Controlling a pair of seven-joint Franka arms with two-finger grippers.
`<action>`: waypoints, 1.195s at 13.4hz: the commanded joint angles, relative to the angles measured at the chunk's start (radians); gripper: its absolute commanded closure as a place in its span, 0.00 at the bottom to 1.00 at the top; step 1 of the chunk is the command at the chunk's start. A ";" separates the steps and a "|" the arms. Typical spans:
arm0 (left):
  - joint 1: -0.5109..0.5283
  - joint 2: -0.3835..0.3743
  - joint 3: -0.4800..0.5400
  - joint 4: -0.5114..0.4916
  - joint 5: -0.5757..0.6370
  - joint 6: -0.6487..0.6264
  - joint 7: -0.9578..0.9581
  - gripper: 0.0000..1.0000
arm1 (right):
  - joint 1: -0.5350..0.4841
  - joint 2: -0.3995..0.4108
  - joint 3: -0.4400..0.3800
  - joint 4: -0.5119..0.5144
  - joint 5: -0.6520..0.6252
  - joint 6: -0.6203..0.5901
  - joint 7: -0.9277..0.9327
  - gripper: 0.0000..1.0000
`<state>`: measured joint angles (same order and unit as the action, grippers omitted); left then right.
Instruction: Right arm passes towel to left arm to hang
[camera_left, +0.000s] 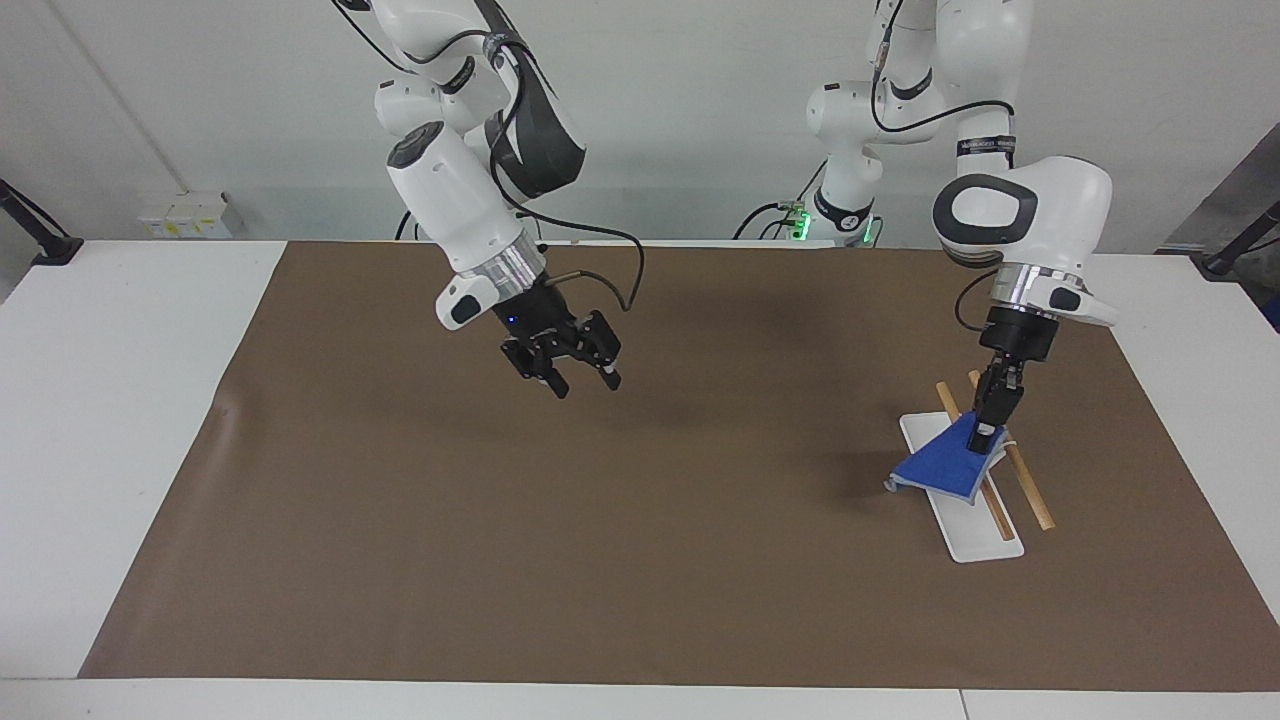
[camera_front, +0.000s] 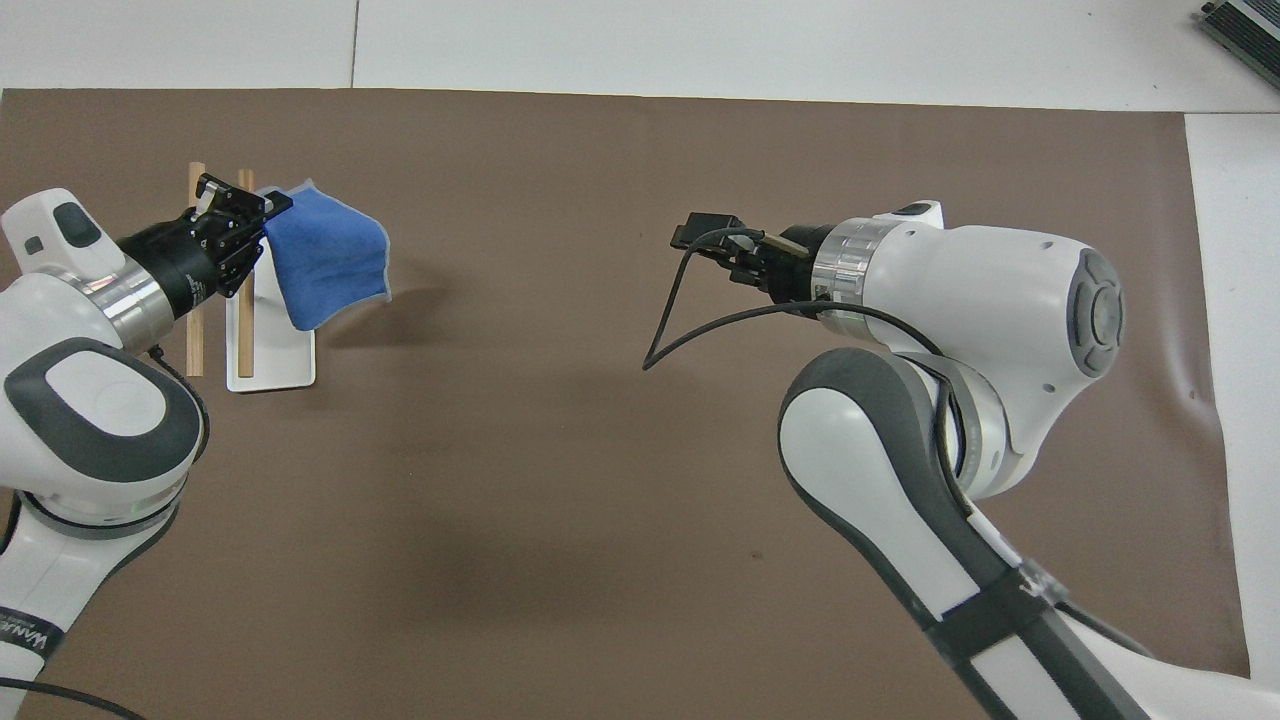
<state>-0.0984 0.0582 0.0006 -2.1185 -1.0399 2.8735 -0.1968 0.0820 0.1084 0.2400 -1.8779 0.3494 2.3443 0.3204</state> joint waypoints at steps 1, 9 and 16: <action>0.071 0.011 -0.011 -0.002 -0.011 0.003 0.056 1.00 | -0.076 -0.088 0.009 -0.027 -0.179 -0.162 0.003 0.12; 0.212 0.009 -0.010 -0.018 -0.011 0.009 0.057 1.00 | -0.173 -0.122 0.009 0.042 -0.277 -0.422 -0.001 0.00; 0.220 -0.018 -0.010 -0.138 -0.012 0.018 0.056 1.00 | -0.203 -0.116 0.007 0.066 -0.322 -0.448 -0.009 0.00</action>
<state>0.1110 0.0681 0.0012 -2.2133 -1.0399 2.8752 -0.1546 -0.1063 -0.0143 0.2372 -1.8334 0.0532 1.9057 0.3198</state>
